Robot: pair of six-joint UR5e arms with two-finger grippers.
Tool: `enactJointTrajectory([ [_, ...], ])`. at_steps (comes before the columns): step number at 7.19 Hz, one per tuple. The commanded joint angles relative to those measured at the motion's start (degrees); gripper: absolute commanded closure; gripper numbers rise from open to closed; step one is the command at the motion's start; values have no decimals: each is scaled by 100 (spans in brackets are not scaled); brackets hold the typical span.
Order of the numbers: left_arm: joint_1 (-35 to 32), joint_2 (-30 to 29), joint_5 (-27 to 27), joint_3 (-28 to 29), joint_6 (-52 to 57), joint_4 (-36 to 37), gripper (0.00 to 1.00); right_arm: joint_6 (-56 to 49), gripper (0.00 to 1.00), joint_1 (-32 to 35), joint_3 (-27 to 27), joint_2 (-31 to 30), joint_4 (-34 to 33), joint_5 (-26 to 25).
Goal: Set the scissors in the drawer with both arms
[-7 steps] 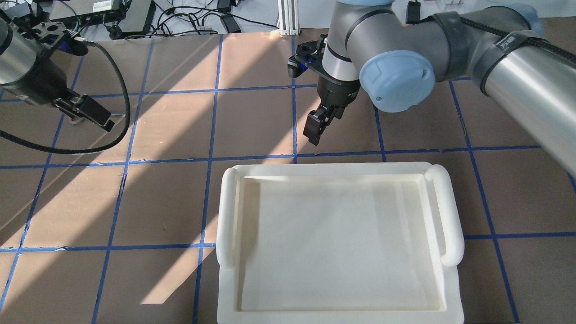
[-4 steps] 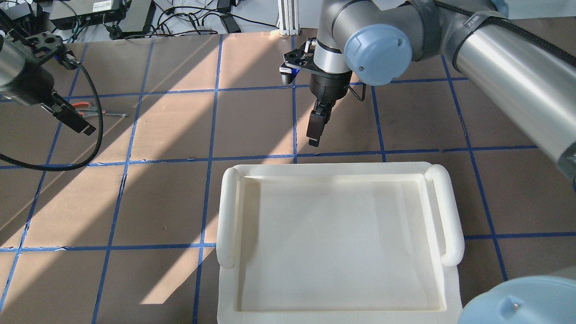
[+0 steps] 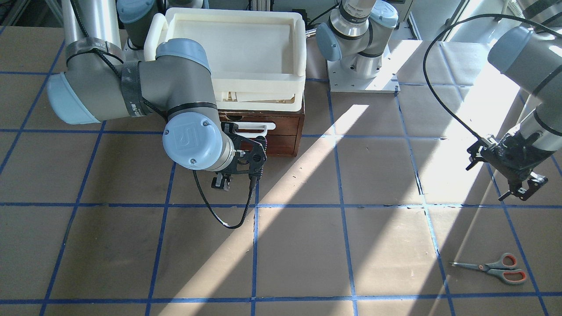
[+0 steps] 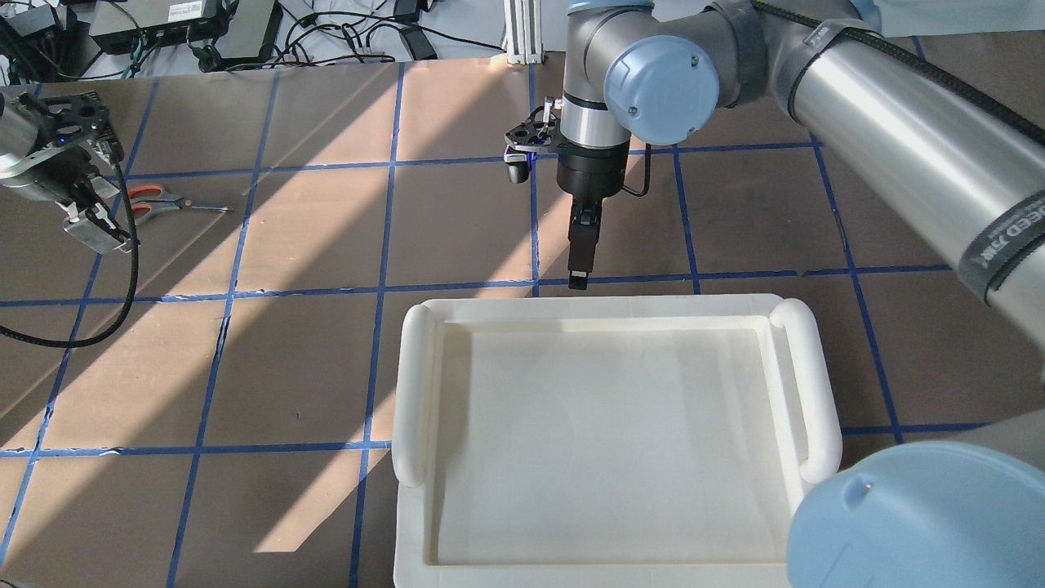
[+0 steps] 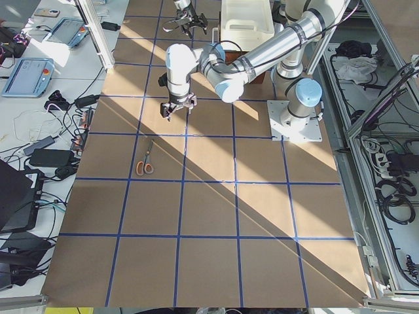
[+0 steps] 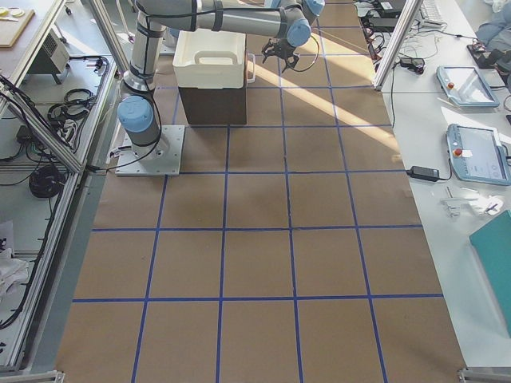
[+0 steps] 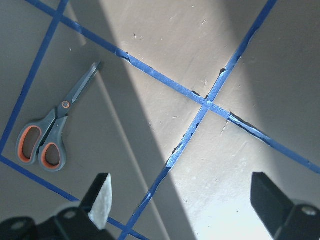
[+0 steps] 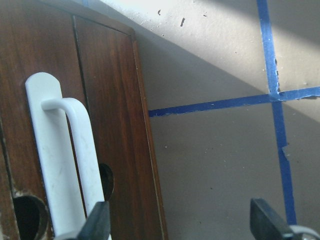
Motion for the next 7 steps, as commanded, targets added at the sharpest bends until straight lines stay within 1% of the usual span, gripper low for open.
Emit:
enactJointTrajectory([
  [1,63,-449,117,222,711,267,0,-162,3,286,213,23,100,-57],
  [3,124,-923,55,608,1528,267,0,-724,5,322,205,14,92,-382],
  [4,229,-1178,29,767,1644,276,0,-909,5,322,179,23,83,-461],
  [5,317,-1398,-102,890,1872,276,0,-954,7,322,196,32,83,-497],
  [6,335,-1601,-112,1109,2187,276,0,-972,9,322,222,49,39,-489],
  [7,335,-1837,-129,1303,2243,276,0,-963,10,322,231,75,22,-419],
])
